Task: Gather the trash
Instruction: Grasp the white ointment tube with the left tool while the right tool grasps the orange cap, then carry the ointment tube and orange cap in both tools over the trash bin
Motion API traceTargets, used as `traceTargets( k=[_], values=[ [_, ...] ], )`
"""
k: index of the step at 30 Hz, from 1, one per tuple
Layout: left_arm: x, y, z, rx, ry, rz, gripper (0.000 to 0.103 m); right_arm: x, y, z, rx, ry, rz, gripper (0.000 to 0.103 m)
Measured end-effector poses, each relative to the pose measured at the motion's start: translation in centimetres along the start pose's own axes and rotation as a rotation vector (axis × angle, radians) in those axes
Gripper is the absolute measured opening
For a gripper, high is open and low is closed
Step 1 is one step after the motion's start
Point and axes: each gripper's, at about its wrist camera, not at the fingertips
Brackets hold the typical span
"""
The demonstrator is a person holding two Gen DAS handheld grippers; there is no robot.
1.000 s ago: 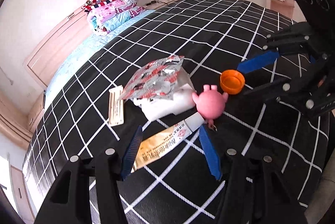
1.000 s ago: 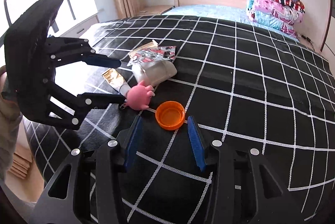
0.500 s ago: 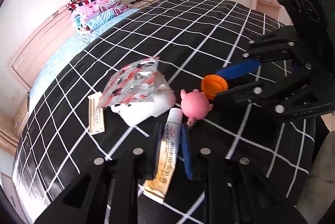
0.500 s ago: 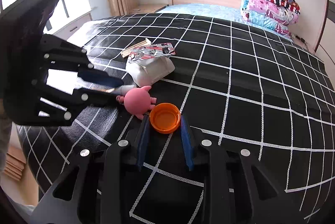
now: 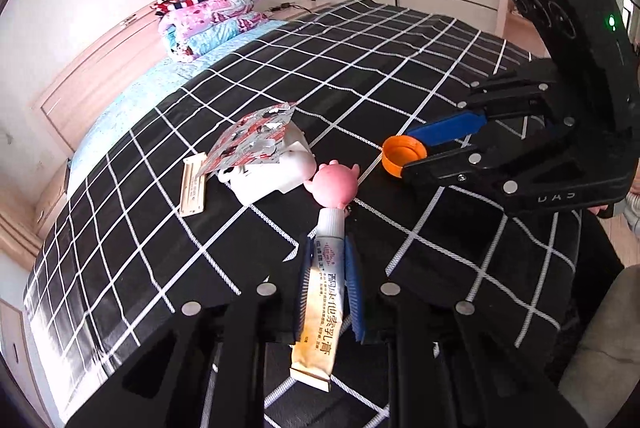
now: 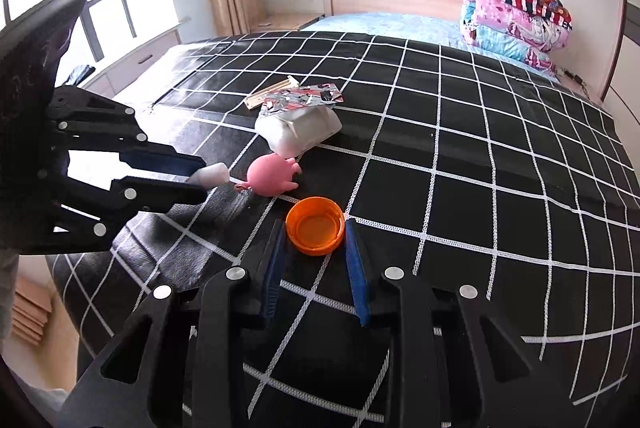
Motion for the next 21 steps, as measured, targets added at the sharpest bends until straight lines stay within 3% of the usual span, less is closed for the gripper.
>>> traceTargets(
  k=[21],
  values=[
    [-3.1, -4.2, 7.3, 0.020, -0.133, 0.150, 0.016, -3.4, 3.7, 6.3, 0.014, -0.074, 0.055, 0.029]
  ],
)
Point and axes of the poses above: each gripper's, at about its wrist camera, not at the fingertips, and z roughly against the way its jaws point, y to its left, x to its top, and after that the axes turned 5 degrees about y, right-handed
